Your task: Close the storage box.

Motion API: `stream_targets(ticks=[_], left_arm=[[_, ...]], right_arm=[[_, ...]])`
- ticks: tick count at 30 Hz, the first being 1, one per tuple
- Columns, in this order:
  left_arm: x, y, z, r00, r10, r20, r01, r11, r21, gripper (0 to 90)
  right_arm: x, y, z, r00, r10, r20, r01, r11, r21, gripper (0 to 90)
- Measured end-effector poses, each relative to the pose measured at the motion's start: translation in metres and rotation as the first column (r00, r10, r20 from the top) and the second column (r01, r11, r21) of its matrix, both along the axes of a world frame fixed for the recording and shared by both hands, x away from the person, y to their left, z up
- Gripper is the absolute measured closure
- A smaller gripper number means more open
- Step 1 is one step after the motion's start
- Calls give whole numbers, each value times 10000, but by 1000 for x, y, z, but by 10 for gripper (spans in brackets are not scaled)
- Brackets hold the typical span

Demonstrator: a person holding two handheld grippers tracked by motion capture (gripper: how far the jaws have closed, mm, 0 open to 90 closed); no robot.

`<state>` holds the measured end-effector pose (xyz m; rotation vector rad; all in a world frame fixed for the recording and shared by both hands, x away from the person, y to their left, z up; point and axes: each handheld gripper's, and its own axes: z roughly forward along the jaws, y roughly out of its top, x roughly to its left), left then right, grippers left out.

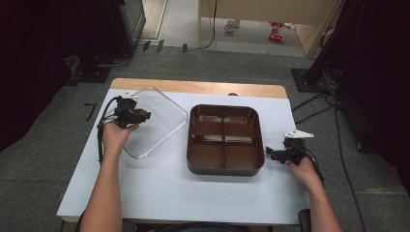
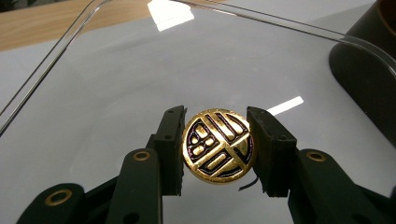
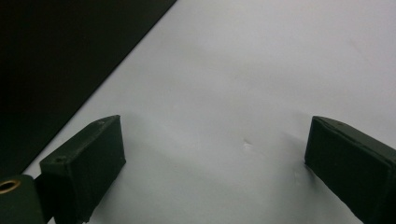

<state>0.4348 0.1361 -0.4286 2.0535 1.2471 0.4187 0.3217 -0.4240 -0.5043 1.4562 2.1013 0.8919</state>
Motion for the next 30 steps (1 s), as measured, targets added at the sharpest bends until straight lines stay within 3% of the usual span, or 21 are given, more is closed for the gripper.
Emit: stream_targets(ticks=[3,9,15,24,30], left_arm=[[-4,5,11,9999,117,-23,-117,9999,-2,596],[-11,12,26,9999,74,123,-67,9986,-529,596],[-20,4,44,9977,-426,520,463,9963,-721,596],[-27,-31,60,9820,-1609,990,1678,9836,-661,596],[-30,-53,60,9756,-1885,1126,1931,9807,-314,596]], right_arm=[[0,0,0,10000,-1,4,1,10000,-1,44],[0,0,0,10000,-2,-6,2,10000,4,44],[0,0,0,10000,0,-3,0,10000,-2,44],[0,0,0,10000,3,-14,-3,10000,9,44],[1,-1,0,9999,39,-102,-38,10000,79,43]])
